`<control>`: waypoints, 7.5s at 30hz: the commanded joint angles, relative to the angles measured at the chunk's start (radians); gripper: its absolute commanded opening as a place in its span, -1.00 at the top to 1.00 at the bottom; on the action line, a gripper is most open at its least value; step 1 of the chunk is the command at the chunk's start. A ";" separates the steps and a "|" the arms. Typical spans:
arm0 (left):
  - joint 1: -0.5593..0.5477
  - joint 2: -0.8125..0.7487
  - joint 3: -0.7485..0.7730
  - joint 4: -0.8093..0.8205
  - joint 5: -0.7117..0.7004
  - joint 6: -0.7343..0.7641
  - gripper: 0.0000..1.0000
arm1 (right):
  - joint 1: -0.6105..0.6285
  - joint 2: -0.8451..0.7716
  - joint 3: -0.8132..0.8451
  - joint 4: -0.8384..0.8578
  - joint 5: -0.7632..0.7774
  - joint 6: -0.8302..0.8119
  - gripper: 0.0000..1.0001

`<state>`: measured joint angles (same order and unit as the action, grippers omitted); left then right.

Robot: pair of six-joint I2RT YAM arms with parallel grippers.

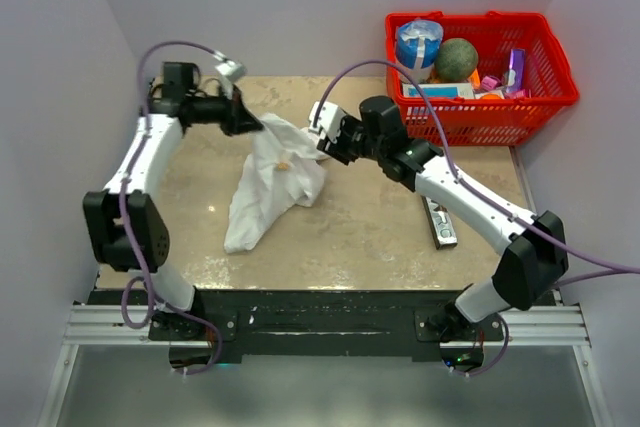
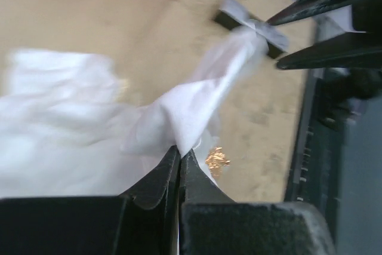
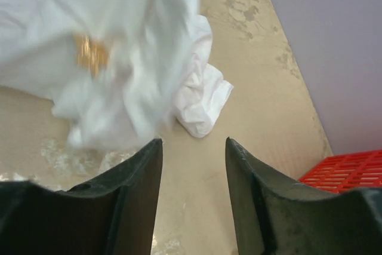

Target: Remove the brooch from the garment

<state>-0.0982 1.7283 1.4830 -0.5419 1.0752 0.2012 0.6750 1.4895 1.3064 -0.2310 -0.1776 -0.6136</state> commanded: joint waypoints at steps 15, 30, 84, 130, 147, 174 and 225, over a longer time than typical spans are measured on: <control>0.244 -0.544 0.010 -0.089 -0.928 0.343 1.00 | -0.058 0.530 0.240 0.114 -0.128 -0.132 -0.42; 0.244 -0.477 -0.007 0.095 -1.032 0.277 1.00 | -0.078 0.660 0.398 -0.048 -0.068 -0.210 0.88; 0.238 -0.521 -0.303 0.261 -0.636 0.027 1.00 | 0.179 0.149 -0.319 0.039 -0.148 -0.130 0.04; 0.253 -0.098 0.354 0.427 -0.709 0.109 1.00 | -0.155 0.196 0.468 0.226 0.219 0.087 1.00; 0.253 -0.038 0.774 0.611 -0.893 0.185 1.00 | -0.258 0.447 1.156 0.392 0.342 0.170 1.00; 0.207 -0.449 0.550 0.523 -0.917 0.368 1.00 | -0.250 -0.202 0.683 0.087 0.179 0.276 1.00; 0.212 -0.128 -0.131 0.416 -0.986 0.166 -0.31 | -0.223 0.408 0.373 0.190 0.331 0.223 -0.40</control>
<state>0.1108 1.8050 1.4597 -0.0639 0.1196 0.2710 0.4313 2.0808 1.7588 0.0013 0.2665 -0.3847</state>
